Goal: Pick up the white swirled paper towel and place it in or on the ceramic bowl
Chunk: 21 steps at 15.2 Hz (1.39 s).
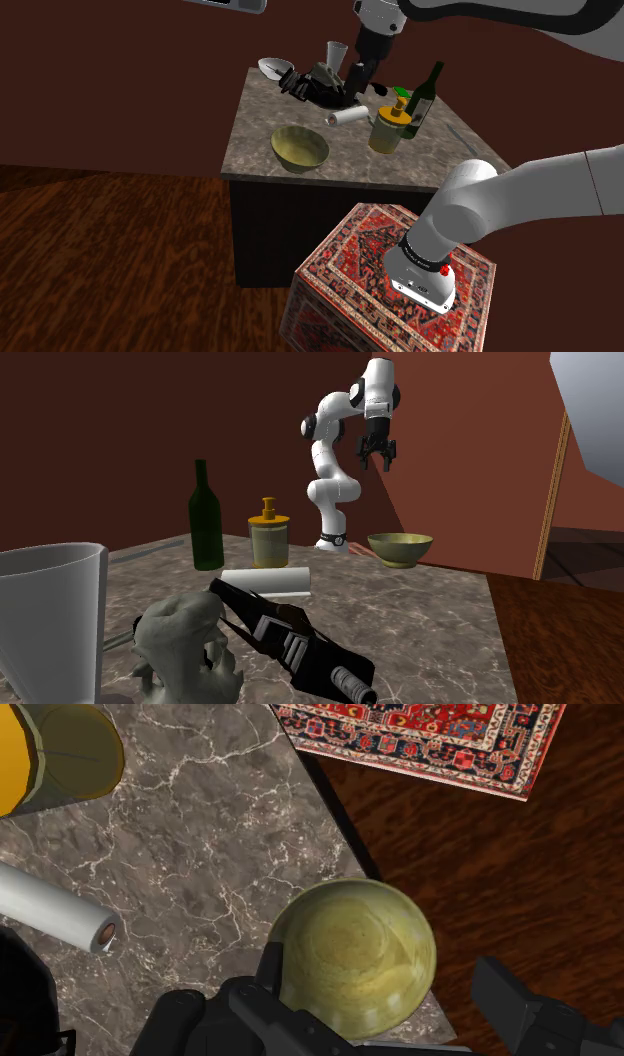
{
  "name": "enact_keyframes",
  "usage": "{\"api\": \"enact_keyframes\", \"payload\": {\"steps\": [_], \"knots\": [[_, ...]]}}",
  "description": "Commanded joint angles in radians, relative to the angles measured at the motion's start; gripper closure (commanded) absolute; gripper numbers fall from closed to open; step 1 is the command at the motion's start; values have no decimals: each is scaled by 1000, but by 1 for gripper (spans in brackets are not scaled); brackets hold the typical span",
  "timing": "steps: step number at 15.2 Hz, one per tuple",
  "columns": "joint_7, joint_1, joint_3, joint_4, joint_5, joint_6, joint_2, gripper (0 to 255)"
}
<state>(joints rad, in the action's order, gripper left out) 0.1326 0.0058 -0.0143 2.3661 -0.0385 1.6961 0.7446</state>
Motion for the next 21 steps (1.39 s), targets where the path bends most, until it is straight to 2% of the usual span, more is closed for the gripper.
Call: {"api": "enact_keyframes", "payload": {"steps": [1,6,11,16,21], "knots": [[0,0,0,0,0,0,0,0],[230,-5,141,45,-69,49,-13,0],[461,-6,283,41,-130,108,-84,0],[694,10,426,-9,-164,173,-206,0],[939,46,566,-103,-147,236,-378,0]]}}
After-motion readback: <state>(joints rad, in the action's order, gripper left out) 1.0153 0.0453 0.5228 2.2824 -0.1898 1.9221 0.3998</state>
